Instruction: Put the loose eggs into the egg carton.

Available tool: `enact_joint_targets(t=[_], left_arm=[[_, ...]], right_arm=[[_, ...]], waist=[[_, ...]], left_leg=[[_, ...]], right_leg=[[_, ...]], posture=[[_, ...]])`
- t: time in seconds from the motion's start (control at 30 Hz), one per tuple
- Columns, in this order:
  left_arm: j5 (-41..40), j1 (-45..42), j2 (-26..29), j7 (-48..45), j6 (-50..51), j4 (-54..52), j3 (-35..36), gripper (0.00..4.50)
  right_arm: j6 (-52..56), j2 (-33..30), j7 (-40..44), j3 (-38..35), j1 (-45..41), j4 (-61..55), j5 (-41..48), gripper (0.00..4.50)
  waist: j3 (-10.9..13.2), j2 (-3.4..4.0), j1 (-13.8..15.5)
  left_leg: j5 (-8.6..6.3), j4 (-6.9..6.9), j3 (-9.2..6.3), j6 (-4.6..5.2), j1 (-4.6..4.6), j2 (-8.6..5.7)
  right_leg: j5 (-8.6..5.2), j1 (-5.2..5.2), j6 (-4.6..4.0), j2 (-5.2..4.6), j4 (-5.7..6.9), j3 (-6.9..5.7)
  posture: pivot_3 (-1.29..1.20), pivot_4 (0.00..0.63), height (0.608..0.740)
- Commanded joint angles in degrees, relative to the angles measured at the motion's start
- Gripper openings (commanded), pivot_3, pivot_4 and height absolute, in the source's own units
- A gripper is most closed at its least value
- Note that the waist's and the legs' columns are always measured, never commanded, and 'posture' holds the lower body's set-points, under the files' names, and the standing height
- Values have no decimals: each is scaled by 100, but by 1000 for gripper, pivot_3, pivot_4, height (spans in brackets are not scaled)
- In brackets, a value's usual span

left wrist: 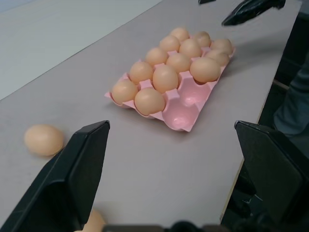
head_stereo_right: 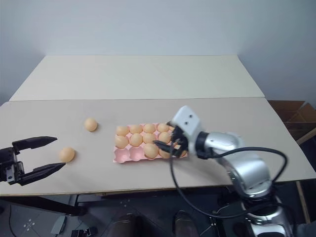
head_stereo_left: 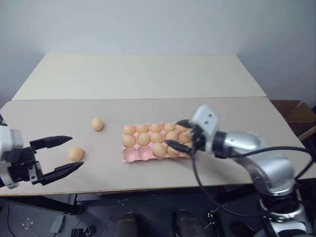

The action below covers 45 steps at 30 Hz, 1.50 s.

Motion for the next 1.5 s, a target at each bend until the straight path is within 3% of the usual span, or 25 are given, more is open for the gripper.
enact_joint_targets(t=[0.03,0.2,0.5,0.63,0.7,0.87,1.03,1.43,1.5], left_arm=[[-41,112,32,-56,30,72,369,4500],[-27,492,-125,-97,33,196,692,4500],[-77,876,-423,301,161,-79,885,4500],[685,962,-369,1717,825,-748,423,4500],[621,838,-452,2260,1212,-1124,284,4500],[439,296,-504,3526,2421,-1668,-134,4500],[556,-1195,-566,5049,4235,-1343,-1117,4500],[1087,-3081,-1343,6073,5978,-176,-2038,4500],[1175,-3208,-1371,6073,6031,-74,-2168,3920]], right_arm=[[-1273,-725,1098,-834,465,438,47,4454],[-2481,-1450,2412,-1598,1246,1372,251,4454],[-2815,-1289,2457,-1570,1370,1587,358,4454],[-2793,-1301,2433,-1559,1315,1520,432,4454],[-2796,-1304,2415,-1516,1267,1532,446,4454],[-2810,-1286,2424,-1381,1064,1646,430,4454],[-2888,-1250,2434,-1226,867,1708,410,4454],[-2916,-1224,2362,-1231,853,1594,420,4454],[-2909,-1221,2340,-1230,844,1584,415,4500]], waist=[[0,-1,8],[0,-5,-37],[0,-6,-37],[0,-6,-14],[0,-7,6],[0,-8,9],[0,-8,24],[0,-11,-8],[0,-14,-9]], left_leg=[[0,0,0,0,2,0],[0,0,4,1,12,0],[1,1,8,0,32,7],[1,2,9,0,25,2],[1,2,8,0,23,-3],[1,2,4,0,23,-1],[3,3,-6,-1,29,-1],[3,3,-14,-2,22,-11],[4,3,-15,-3,21,-12]], right_leg=[[-3,2,-3,0,0,1],[-19,9,-10,0,1,6],[-38,10,7,4,20,16],[-36,11,7,-3,14,19],[-27,14,3,-5,10,22],[2,13,-2,-2,9,22],[10,16,8,10,25,19],[13,19,9,6,16,18],[14,20,11,6,17,18]], posture=[[0,150,740],[0,150,740],[0,150,740],[0,150,740],[0,150,740],[0,150,740],[0,150,740],[0,150,740],[0,150,740]])
